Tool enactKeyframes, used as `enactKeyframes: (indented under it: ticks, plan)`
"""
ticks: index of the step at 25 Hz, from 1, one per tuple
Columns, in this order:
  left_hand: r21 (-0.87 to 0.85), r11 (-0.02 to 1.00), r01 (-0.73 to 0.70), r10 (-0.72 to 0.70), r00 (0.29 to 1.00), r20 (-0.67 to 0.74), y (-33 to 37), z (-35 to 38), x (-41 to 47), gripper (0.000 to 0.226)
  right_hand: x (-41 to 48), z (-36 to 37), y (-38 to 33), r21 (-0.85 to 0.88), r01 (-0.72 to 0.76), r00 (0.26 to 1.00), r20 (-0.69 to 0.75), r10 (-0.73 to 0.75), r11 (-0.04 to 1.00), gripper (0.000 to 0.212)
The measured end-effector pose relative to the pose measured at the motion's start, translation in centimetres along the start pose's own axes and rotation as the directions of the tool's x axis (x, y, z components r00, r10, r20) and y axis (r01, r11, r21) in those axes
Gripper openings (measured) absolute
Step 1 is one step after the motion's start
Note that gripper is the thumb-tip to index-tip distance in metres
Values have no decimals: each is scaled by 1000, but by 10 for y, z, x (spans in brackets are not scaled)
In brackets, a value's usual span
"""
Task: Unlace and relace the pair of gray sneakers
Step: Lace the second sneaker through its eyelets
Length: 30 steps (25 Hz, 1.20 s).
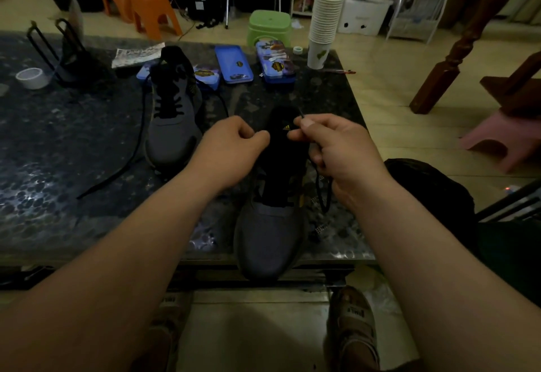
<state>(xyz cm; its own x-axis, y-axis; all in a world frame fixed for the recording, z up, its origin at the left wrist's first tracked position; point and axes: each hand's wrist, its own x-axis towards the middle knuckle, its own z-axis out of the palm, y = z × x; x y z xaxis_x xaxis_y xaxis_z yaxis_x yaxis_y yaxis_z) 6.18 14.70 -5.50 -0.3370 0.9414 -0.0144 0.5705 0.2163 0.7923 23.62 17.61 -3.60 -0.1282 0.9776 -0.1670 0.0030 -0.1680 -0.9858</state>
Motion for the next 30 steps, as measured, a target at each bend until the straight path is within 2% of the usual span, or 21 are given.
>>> enactKeyframes:
  ticks: [3, 5, 9, 13, 16, 23, 30]
  plan:
    - [-251, 960, 123, -104, 991, 88, -3, -5, 1, 20, 2, 2, 3, -211, 123, 992, -16, -129, 970, 11]
    - [-347, 913, 214, -174, 974, 143, -5, -7, 2, 18, 5, 2, 5, -343, 199, 978, 12, -207, 918, 8]
    - [-436, 847, 303, -220, 948, 230, -7, -10, 2, 18, 13, 4, 7, -564, 302, 944, 69, -321, 768, 7]
    - [-466, 823, 325, -216, 937, 273, -8, -11, 3, 19, 19, 10, 8, -729, 355, 922, 172, -346, 585, 7]
    - [-475, 815, 332, -221, 936, 275, -8, -11, 4, 20, 18, 12, 7, -761, 384, 907, 206, -367, 522, 6]
    - [-513, 768, 383, -230, 913, 338, -9, -12, 6, 20, 20, 14, 5, -798, 352, 921, 203, -333, 489, 8]
    - [-457, 832, 315, -189, 935, 301, -10, -12, 4, 15, 14, 22, 7, -831, 345, 923, 217, -316, 436, 11]
